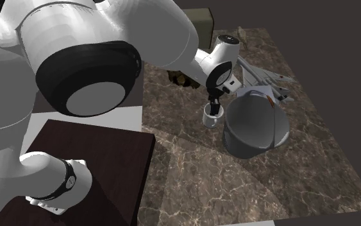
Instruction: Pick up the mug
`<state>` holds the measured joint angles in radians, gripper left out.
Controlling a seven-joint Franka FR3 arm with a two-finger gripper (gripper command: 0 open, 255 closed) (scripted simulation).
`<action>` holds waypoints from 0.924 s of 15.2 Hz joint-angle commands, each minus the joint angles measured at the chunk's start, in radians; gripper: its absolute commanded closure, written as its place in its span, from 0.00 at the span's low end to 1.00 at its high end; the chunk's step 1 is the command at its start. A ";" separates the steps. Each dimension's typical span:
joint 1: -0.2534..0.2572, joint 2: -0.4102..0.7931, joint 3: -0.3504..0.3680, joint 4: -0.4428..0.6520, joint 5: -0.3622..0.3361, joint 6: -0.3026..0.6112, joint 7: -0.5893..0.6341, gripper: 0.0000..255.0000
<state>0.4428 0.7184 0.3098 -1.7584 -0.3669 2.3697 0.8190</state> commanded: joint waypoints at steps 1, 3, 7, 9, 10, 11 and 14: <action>0.002 0.005 -0.002 0.003 -0.002 0.003 0.001 1.00; 0.001 0.004 -0.001 0.001 -0.002 0.003 0.001 1.00; 0.001 0.004 -0.001 0.001 -0.002 0.004 0.001 1.00; 0.001 0.004 -0.001 0.001 -0.002 0.003 0.001 1.00; 0.002 0.005 -0.001 0.003 -0.002 0.003 0.001 1.00; -0.001 -0.005 0.002 0.000 0.002 -0.005 -0.001 1.00; -0.008 -0.035 0.012 -0.006 0.013 -0.029 -0.009 1.00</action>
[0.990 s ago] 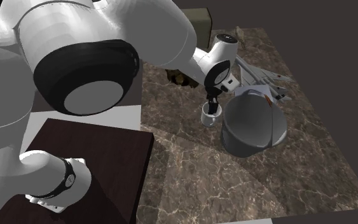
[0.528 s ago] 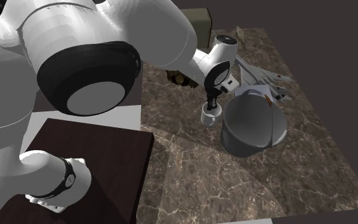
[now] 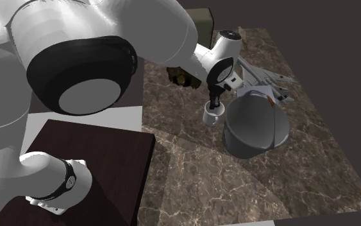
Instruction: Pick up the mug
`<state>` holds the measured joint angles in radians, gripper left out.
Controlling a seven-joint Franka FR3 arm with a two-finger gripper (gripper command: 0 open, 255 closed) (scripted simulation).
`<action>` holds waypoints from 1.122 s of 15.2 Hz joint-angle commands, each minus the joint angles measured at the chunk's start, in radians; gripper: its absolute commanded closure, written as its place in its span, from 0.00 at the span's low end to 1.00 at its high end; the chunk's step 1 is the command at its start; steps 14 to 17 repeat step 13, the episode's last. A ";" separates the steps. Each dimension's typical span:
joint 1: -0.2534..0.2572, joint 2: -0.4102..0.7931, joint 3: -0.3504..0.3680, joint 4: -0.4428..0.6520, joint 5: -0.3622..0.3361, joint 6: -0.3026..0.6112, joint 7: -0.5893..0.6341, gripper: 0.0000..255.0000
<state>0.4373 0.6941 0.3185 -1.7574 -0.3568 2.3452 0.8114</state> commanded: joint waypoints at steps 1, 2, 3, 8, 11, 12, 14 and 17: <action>-0.005 -0.021 0.006 -0.008 0.007 -0.012 -0.004 1.00; -0.007 -0.031 0.009 -0.010 0.011 -0.020 -0.006 1.00; -0.009 -0.040 0.013 -0.011 0.014 -0.029 -0.009 1.00; -0.019 -0.087 0.028 -0.013 0.034 -0.071 -0.022 1.00; -0.025 -0.113 0.036 -0.012 0.046 -0.098 -0.030 1.00; -0.025 -0.115 0.036 -0.012 0.046 -0.100 -0.030 1.00; -0.025 -0.115 0.036 -0.012 0.046 -0.100 -0.030 1.00; -0.025 -0.115 0.036 -0.012 0.046 -0.100 -0.030 1.00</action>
